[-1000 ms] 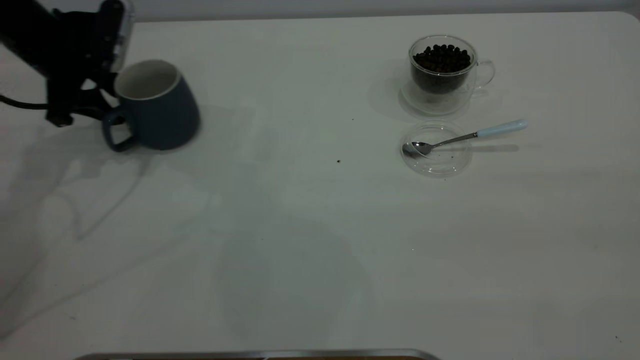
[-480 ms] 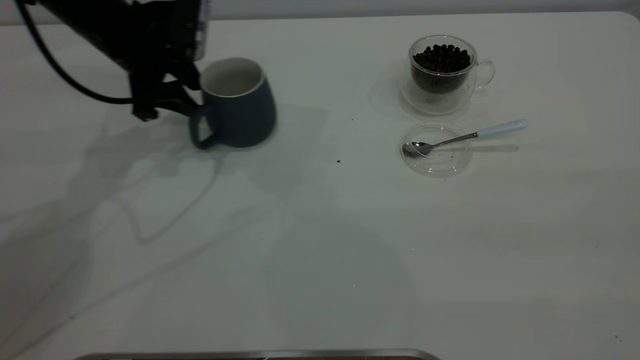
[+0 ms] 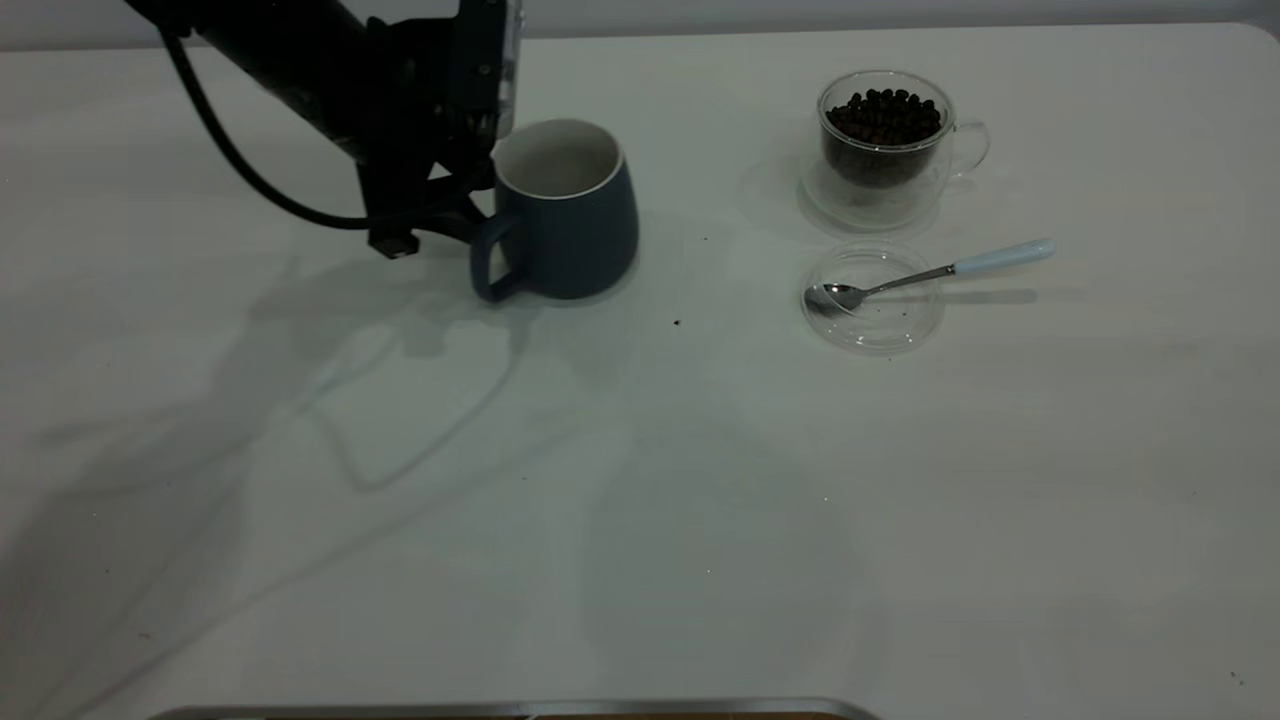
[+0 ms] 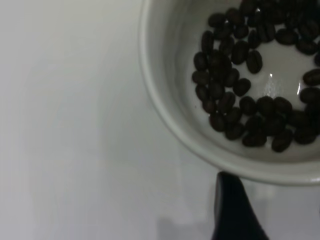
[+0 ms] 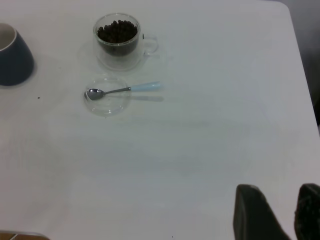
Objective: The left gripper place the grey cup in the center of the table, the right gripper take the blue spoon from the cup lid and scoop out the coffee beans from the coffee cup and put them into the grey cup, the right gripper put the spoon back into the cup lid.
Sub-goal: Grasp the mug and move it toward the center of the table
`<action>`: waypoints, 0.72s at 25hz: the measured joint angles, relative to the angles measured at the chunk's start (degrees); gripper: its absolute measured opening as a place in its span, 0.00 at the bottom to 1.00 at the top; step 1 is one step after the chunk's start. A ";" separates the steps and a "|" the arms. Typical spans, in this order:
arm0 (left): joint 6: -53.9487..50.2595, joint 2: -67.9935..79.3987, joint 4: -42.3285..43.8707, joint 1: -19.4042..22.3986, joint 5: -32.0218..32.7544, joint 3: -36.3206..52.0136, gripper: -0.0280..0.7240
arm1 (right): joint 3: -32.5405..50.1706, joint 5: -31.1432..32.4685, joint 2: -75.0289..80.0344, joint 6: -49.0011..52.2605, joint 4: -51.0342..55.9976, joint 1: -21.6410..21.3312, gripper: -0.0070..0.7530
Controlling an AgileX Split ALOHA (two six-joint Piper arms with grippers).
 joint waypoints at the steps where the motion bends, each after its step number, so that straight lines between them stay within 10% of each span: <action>1: 0.00 0.00 -0.63 -0.15 -0.06 -0.17 0.67 | 0.00 0.00 0.00 0.00 0.00 0.00 0.32; 18: -8.37 -6.72 -1.03 2.05 0.18 -0.18 0.67 | 0.00 0.00 0.00 0.00 0.00 0.00 0.32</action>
